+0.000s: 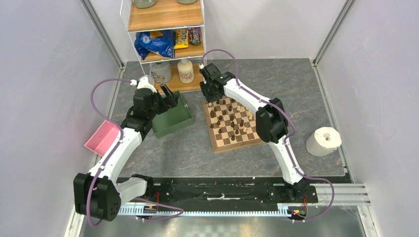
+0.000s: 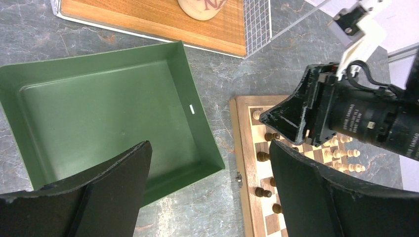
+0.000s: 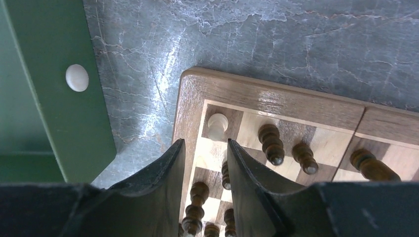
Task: Set up the chess pieces on the board
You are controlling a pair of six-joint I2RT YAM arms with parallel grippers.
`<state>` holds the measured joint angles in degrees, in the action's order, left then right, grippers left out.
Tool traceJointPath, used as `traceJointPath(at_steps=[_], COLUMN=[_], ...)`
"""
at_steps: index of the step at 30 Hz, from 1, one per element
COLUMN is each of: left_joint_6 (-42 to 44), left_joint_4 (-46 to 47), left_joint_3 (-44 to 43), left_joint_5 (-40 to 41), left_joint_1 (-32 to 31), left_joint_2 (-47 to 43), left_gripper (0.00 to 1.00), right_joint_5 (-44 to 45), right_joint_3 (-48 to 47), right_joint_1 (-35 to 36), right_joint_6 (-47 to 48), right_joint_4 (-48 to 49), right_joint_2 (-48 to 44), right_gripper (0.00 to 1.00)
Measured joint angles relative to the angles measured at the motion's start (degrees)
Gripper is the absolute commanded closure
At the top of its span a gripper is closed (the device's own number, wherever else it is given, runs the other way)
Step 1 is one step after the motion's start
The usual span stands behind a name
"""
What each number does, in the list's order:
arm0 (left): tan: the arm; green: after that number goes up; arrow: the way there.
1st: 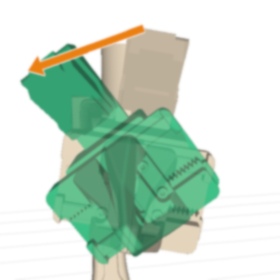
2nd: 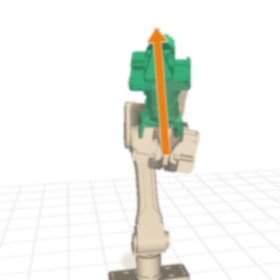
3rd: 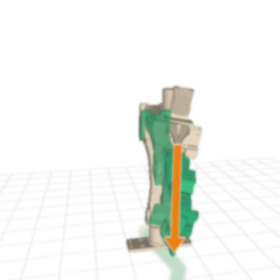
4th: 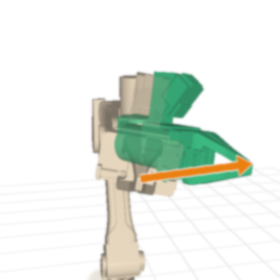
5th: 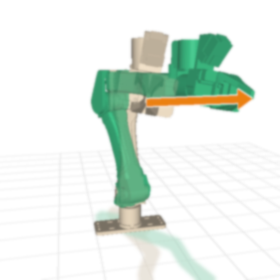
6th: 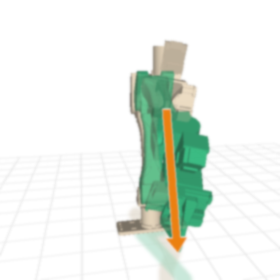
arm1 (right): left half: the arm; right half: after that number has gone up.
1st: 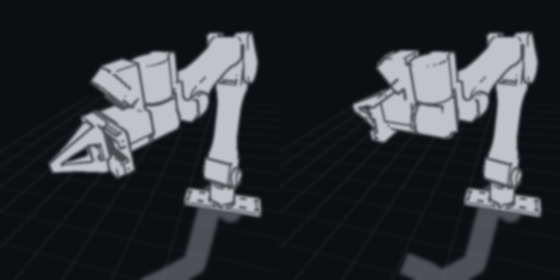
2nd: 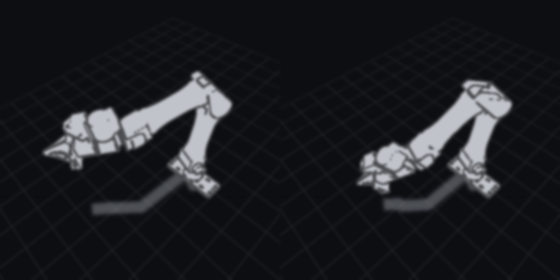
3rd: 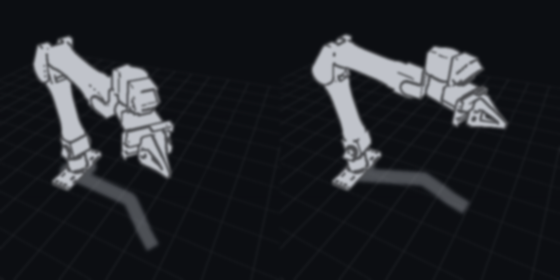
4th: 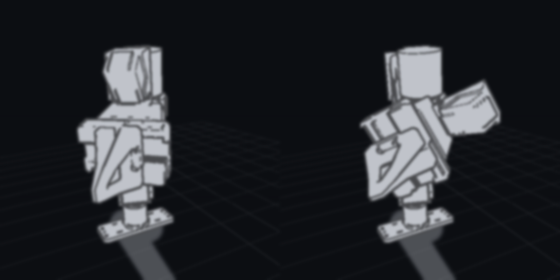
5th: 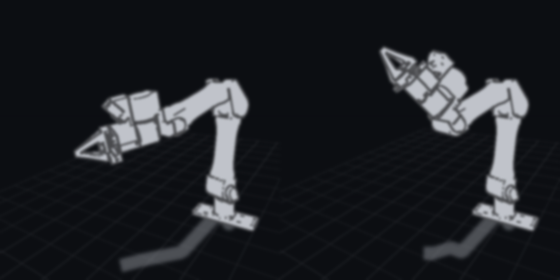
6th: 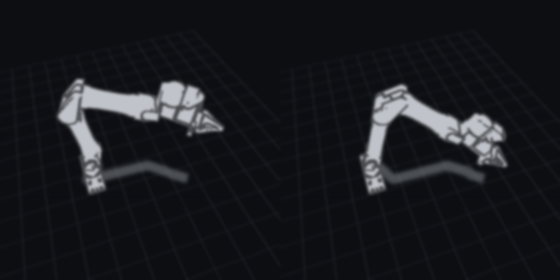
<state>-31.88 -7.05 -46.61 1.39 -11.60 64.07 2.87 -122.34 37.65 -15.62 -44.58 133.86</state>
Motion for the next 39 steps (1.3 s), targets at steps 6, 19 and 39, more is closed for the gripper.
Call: traceJointPath(at_steps=[6, 19, 39], left_joint_6=[0.0, 0.0, 0.0], left_joint_4=[0.1, 0.1, 0.3], left_joint_3=[0.0, 0.0, 0.0], left_joint_5=[0.0, 0.0, 0.0], left_joint_1=[0.0, 0.0, 0.0], left_joint_2=[0.0, 0.0, 0.0], left_gripper=[0.04, 0.04, 0.04], right_joint_5=[0.7, 3.3, 3.7], right_joint_3=[-3.1, -6.9, -8.3], right_joint_1=[0.6, 0.8, 0.8], right_joint_6=[1.6, 2.8, 3.7], right_joint_4=[-1.5, -3.2, -4.2], right_joint_2=[2.8, 5.1, 6.9], right_gripper=[0.58, 0.64, 0.92])
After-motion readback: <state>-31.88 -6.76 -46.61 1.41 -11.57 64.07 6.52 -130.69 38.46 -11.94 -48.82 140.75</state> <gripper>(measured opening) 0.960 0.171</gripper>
